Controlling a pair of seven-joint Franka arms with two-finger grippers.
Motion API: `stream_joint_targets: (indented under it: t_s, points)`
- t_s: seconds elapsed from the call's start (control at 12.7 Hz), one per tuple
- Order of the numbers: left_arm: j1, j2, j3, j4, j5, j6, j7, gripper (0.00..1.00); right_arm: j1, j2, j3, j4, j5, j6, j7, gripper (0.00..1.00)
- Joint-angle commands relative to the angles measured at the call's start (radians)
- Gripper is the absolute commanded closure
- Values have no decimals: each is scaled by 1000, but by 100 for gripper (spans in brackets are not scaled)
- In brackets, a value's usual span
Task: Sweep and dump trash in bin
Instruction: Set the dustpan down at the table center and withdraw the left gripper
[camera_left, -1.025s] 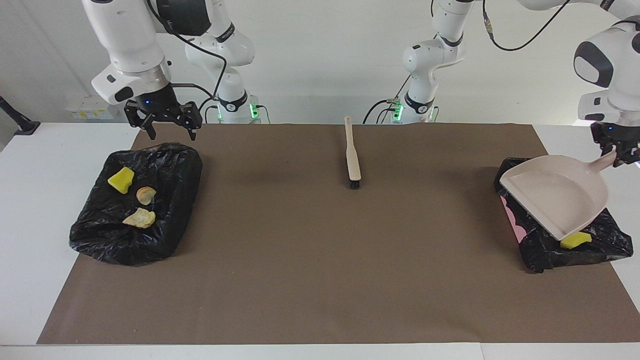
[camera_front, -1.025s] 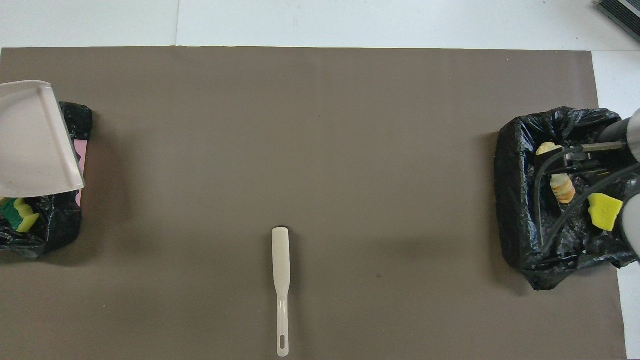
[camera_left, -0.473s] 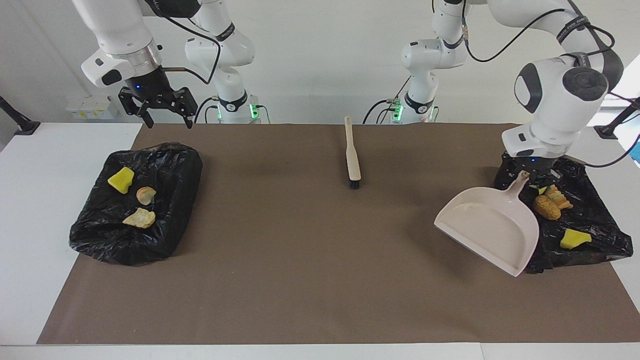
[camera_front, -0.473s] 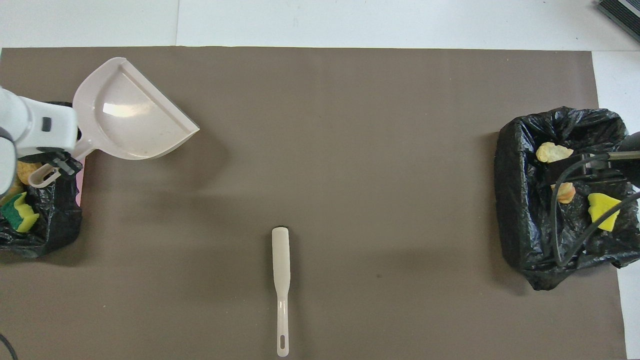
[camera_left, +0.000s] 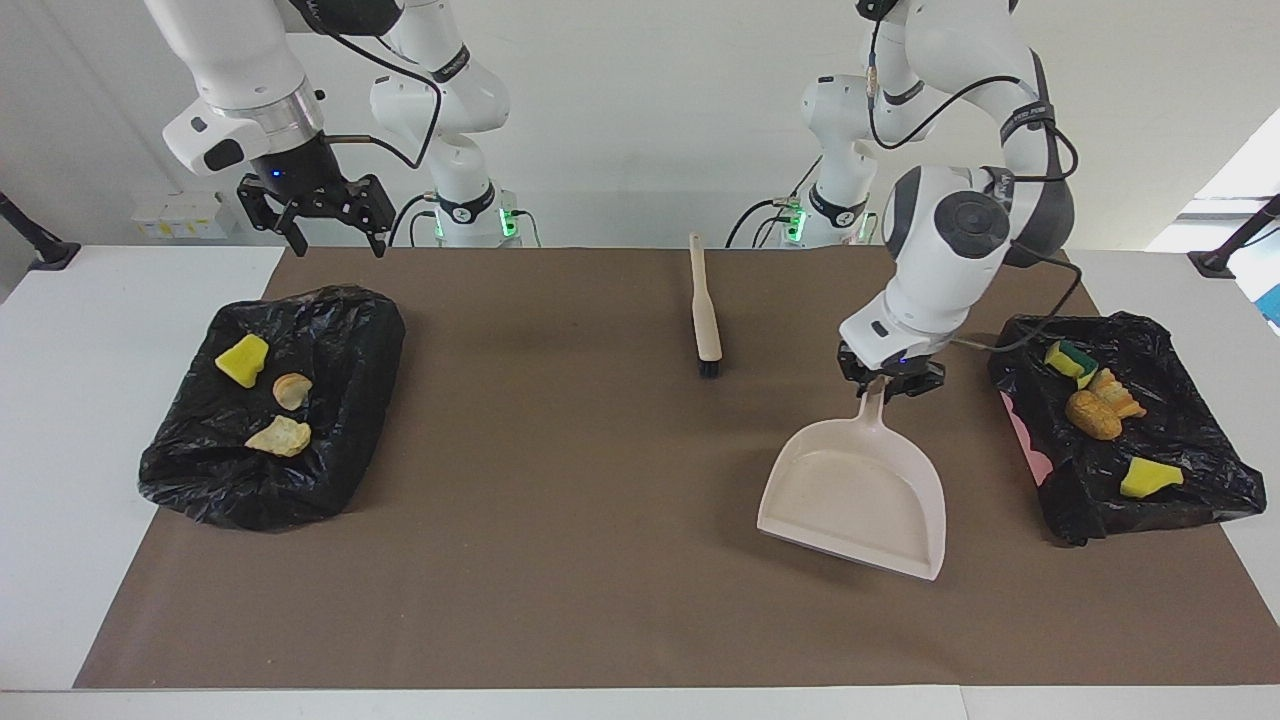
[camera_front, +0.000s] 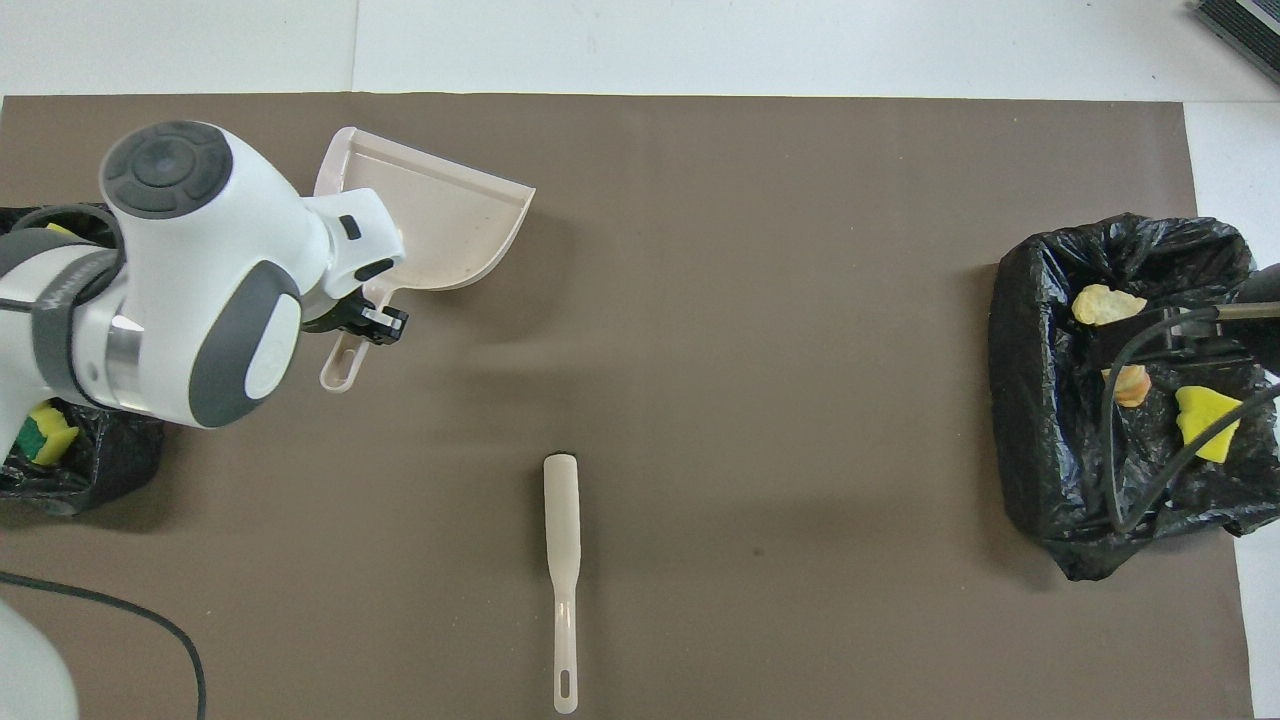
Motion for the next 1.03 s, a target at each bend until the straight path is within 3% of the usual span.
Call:
stream_joint_targets:
  t_s: [0.0, 0.24, 0.95]
  points:
    - [-99, 67, 21, 70, -28, 13, -120, 100, -1, -15, 2, -15, 17, -7, 19, 0]
    - [-129, 128, 3, 145, -92, 39, -214, 100, -1, -15, 2, -15, 17, -7, 19, 0]
    - [-162, 248, -19, 182, -89, 128, -340, 100, -1, -15, 2, -15, 17, -7, 19, 0]
